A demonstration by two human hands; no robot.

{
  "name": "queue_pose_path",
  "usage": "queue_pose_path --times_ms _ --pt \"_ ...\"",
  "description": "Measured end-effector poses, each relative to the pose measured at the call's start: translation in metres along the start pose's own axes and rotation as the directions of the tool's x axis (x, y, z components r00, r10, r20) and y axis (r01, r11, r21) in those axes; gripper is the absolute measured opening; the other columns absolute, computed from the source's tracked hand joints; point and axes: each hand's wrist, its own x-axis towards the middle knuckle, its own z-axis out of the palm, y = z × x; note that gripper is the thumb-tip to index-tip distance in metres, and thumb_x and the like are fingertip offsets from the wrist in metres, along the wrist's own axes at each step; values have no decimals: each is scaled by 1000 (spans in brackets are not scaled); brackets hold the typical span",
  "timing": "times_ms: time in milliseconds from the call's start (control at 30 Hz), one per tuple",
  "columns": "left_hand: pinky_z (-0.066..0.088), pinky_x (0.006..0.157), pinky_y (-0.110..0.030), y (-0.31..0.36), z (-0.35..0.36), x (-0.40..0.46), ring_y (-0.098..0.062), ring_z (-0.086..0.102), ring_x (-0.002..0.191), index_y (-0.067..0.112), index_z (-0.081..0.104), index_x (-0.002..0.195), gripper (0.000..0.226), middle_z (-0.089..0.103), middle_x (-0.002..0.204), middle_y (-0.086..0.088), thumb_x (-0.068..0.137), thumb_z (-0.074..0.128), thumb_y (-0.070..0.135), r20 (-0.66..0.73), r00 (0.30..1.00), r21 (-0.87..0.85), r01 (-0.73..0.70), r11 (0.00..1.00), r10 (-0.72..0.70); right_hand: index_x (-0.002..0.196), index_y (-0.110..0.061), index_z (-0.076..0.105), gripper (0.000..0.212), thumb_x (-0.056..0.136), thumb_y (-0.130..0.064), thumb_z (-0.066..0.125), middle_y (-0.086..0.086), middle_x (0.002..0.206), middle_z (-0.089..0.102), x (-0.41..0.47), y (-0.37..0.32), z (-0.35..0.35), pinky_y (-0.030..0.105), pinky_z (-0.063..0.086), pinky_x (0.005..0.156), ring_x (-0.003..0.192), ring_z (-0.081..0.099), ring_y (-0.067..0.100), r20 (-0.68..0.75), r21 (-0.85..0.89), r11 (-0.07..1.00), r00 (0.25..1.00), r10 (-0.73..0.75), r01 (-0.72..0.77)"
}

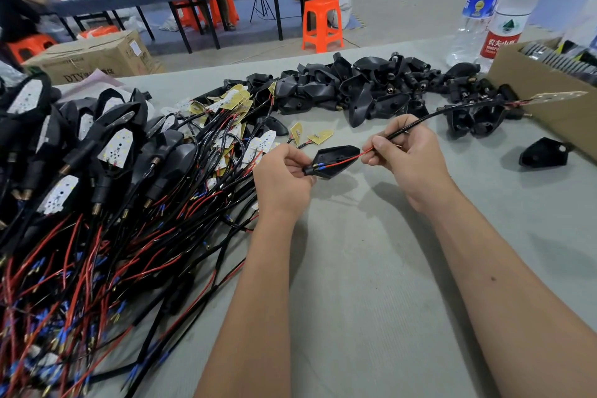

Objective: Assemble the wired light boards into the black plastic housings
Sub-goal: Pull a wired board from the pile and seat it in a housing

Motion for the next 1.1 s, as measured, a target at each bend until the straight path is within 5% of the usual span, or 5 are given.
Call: queue_pose_path --times_ms 300,633,733,933,1100 --pt "61 83 -28 5 -2 -3 -22 74 85 9 68 87 36 74 89 -11 68 81 -18 62 998 -39 6 999 -4 92 -13 52 21 97 7 58 12 81 77 2 8 -1 32 62 72 71 77 28 -128 -164 986 992 3 -24" --pt "62 84 -35 5 -1 -3 -25 73 85 16 65 82 38 73 86 -10 69 82 -15 37 999 -29 -4 1000 5 85 -13 57 27 84 3 78 13 78 76 0 11 -1 36 62 67 68 78 27 -153 -257 962 987 51 -89" --pt "62 82 -34 6 0 -4 -26 74 85 14 66 83 37 73 86 -10 69 82 -16 53 999 -34 -12 999 14 84 -15 57 27 85 3 77 11 74 76 2 12 0 30 61 64 69 78 29 -205 -200 973 976 71 -113" --pt "62 83 -35 7 1 -4 -27 73 84 15 66 84 37 73 85 -9 69 81 -15 75 997 -18 -21 1000 22 92 -9 51 24 91 9 68 14 73 76 4 11 2 39 65 80 76 78 35 -161 95 989 979 125 -111" --pt "62 83 -34 7 2 -6 -27 73 85 10 67 87 34 73 84 -9 69 82 -14 90 996 -36 -16 999 20 94 -8 54 24 89 9 72 11 69 74 1 12 3 34 65 74 76 78 37 -121 46 985 978 169 -165"
